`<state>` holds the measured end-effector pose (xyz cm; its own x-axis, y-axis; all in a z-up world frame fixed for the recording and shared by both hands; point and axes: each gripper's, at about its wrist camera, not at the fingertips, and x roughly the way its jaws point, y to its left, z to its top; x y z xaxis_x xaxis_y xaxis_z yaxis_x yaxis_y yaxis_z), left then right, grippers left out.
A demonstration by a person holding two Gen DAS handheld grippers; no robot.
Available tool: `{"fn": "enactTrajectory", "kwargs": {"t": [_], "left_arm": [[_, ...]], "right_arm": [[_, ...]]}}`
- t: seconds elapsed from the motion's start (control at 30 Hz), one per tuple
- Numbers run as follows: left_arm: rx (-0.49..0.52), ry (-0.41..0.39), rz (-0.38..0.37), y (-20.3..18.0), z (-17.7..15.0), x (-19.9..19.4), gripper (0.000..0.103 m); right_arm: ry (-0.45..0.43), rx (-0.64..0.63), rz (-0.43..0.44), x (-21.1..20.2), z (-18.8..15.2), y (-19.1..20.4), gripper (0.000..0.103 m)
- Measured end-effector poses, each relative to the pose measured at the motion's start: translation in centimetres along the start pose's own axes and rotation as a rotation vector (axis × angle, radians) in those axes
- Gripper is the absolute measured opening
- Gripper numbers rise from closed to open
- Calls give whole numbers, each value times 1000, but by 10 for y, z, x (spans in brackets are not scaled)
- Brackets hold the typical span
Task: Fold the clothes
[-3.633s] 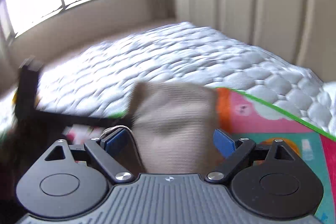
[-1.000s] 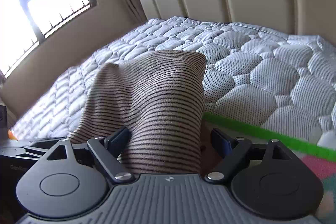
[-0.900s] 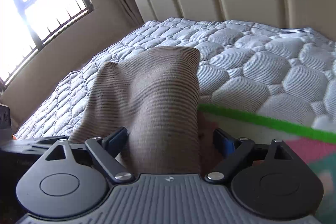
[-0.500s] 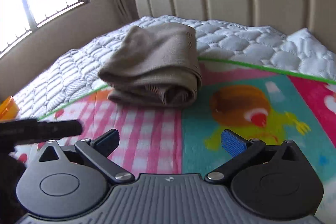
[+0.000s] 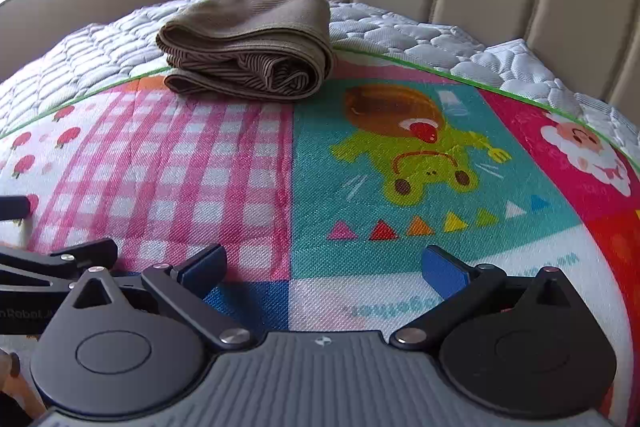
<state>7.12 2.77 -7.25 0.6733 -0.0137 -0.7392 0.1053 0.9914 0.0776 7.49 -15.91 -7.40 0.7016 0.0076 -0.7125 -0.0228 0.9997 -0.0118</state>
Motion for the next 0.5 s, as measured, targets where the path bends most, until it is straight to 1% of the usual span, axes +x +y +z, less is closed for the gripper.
{"fn": "enactTrajectory", "kwargs": {"t": [0.13, 0.5], "left_arm": [[-41, 9, -28, 9, 1, 1, 103], [-42, 9, -30, 8, 1, 2, 103]], "right_arm": [[3, 5, 6, -1, 0, -1, 103], [-2, -2, 0, -3, -1, 2, 103]]}}
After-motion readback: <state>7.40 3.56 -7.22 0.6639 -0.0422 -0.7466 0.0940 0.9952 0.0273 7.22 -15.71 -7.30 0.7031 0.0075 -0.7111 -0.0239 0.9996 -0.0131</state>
